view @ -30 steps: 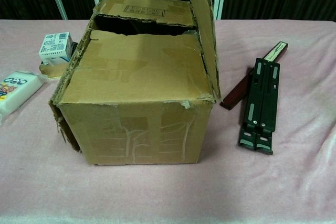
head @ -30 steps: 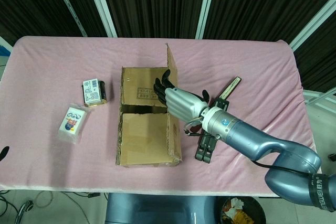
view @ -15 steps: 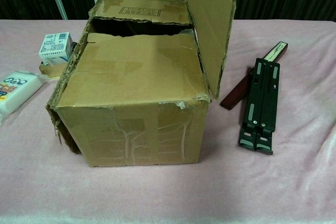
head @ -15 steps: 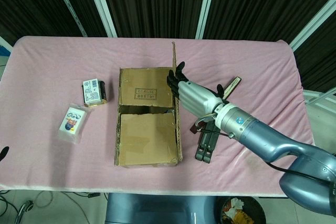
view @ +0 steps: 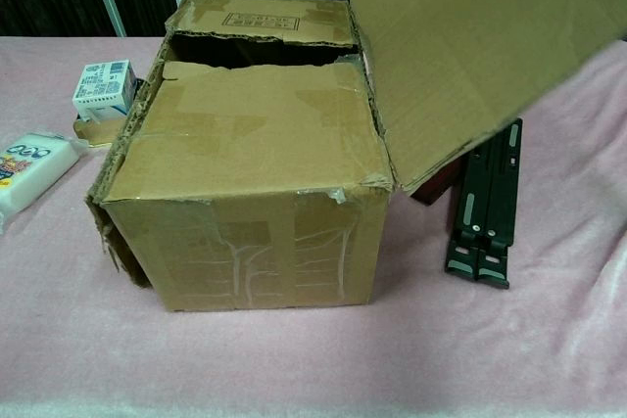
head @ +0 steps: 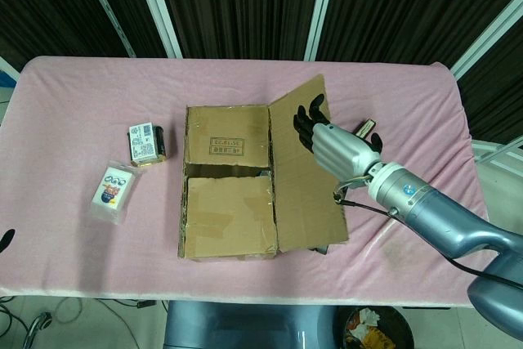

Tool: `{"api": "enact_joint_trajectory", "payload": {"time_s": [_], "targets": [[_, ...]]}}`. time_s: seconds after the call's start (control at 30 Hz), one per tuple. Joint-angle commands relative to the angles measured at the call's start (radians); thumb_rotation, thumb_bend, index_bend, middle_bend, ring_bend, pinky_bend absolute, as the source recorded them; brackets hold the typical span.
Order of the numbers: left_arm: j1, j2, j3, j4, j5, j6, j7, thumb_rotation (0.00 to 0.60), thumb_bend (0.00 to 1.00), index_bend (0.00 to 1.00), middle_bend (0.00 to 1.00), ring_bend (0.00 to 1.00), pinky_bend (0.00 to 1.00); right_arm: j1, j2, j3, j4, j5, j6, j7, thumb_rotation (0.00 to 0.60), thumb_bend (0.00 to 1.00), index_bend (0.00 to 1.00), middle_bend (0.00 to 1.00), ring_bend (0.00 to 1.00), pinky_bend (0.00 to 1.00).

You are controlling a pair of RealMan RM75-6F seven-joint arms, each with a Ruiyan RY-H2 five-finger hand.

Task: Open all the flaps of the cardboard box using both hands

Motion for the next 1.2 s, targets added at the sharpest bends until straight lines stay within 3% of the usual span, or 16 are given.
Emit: {"api": "enact_joint_trajectory", "payload": {"time_s": [0.03, 0.17, 0.3, 0.47, 0.6, 0.77, 1.07, 1.2], "targets": [[0.001, 0.000, 0.000, 0.000, 0.000, 0.001, 0.000, 0.600, 0.20, 0.00, 0.00, 0.00, 0.02, -0.033, 0.010, 0.002, -0.004, -0.025, -0.004, 0.006, 0.600, 0.18, 0.09, 0.06, 0.09, 0.24], [0.001, -0.001, -0.001, 0.002, 0.000, 0.004, 0.003, 0.600, 0.20, 0.00, 0.00, 0.00, 0.02, -0.086, 0.016, 0.000, 0.001, -0.041, 0.012, 0.017, 0.600, 0.18, 0.09, 0.06, 0.09, 0.24], [0.001, -0.003, -0.001, 0.004, -0.001, 0.005, 0.007, 0.600, 0.20, 0.00, 0.00, 0.00, 0.02, -0.181, 0.000, 0.008, -0.007, -0.027, 0.152, 0.043, 0.600, 0.18, 0.06, 0.06, 0.09, 0.24], [-0.003, -0.004, 0.004, 0.006, 0.003, -0.003, 0.028, 0.600, 0.20, 0.00, 0.00, 0.00, 0.02, -0.370, -0.081, 0.010, -0.039, 0.016, 0.475, 0.077, 0.600, 0.18, 0.04, 0.06, 0.09, 0.24], [-0.009, -0.002, 0.009, 0.006, 0.018, -0.004, 0.073, 0.600, 0.20, 0.00, 0.00, 0.00, 0.02, -0.560, -0.204, 0.012, -0.059, 0.042, 0.770, 0.169, 0.600, 0.18, 0.02, 0.06, 0.09, 0.24], [-0.014, 0.002, 0.005, -0.013, 0.023, 0.005, 0.122, 0.600, 0.20, 0.00, 0.00, 0.00, 0.02, -0.736, -0.339, 0.011, -0.045, 0.050, 0.982, 0.294, 0.600, 0.18, 0.00, 0.05, 0.05, 0.24], [-0.064, 0.046, -0.028, -0.113, 0.026, -0.024, 0.233, 0.600, 0.20, 0.00, 0.00, 0.00, 0.02, -0.945, -0.496, -0.022, 0.081, -0.025, 1.146, 0.462, 0.600, 0.18, 0.00, 0.03, 0.03, 0.23], [-0.123, 0.088, -0.052, -0.204, 0.032, -0.086, 0.286, 0.600, 0.20, 0.00, 0.00, 0.00, 0.02, -1.020, -0.554, -0.032, 0.159, -0.061, 1.192, 0.537, 0.600, 0.18, 0.00, 0.03, 0.03, 0.23]]}}
